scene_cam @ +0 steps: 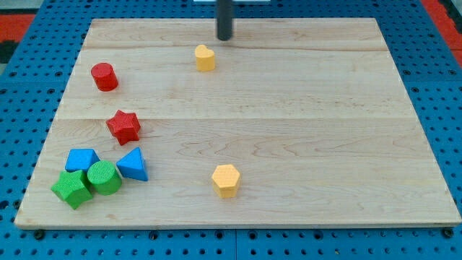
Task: Move the yellow heart towards the center of the board
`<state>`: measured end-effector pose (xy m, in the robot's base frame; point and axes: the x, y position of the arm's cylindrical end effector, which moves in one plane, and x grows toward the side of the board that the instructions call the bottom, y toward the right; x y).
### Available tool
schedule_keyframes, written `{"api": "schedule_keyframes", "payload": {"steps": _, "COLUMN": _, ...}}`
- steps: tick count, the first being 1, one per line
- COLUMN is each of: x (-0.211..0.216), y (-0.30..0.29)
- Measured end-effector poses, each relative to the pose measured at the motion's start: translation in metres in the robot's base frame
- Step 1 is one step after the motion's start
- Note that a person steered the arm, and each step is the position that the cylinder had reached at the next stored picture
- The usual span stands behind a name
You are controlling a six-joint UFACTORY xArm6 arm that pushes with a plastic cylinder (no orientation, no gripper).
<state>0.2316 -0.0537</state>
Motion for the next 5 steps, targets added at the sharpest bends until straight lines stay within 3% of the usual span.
{"api": "schedule_keyframes", "payload": {"steps": 1, "x": 0.066, "y": -0.017}}
{"api": "schedule_keyframes", "payload": {"steps": 2, "x": 0.143, "y": 0.033}}
{"api": "schedule_keyframes", "payload": {"steps": 5, "x": 0.085, "y": 0.058}}
